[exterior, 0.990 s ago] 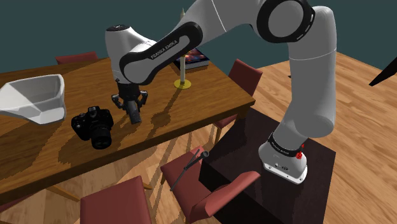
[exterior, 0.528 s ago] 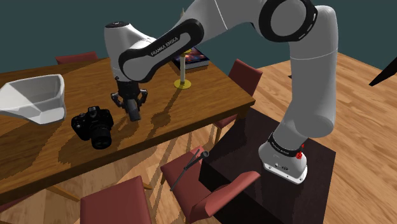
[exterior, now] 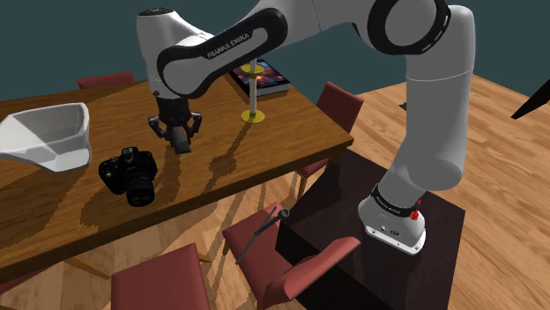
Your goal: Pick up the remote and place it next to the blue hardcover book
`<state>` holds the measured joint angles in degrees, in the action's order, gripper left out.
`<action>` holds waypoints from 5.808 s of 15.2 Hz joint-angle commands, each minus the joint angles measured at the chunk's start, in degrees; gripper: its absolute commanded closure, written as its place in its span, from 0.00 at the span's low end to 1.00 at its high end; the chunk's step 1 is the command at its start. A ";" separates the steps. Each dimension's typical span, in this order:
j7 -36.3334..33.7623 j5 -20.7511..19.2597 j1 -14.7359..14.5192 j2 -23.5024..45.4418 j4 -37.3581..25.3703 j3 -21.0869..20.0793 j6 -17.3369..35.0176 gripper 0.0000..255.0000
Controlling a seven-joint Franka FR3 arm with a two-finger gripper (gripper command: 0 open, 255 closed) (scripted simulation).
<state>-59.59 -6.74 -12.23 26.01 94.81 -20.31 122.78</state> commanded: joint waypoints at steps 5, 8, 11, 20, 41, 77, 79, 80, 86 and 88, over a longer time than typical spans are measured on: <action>0.34 0.73 0.21 -1.78 -2.23 -0.38 -3.93 1.00; 0.45 1.01 0.25 -2.46 -3.60 -0.53 -5.94 1.00; 1.71 1.83 1.42 -4.45 -2.17 -0.54 -6.44 1.00; 14.04 7.58 10.40 -16.77 14.15 1.62 -2.14 1.00; 44.87 12.50 25.38 -29.52 29.07 15.23 -1.70 1.00; 58.65 13.31 31.47 -20.57 33.24 21.37 10.36 0.00; 58.66 13.31 31.47 -20.58 33.25 21.37 10.36 0.00; 58.66 13.31 31.47 -20.57 33.24 21.37 10.36 0.00; 58.20 12.59 31.74 -24.70 30.35 21.69 3.34 0.00; 58.20 12.59 31.74 -24.71 30.36 21.69 3.34 0.00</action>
<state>-1.41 5.90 19.46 1.56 125.41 1.33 126.67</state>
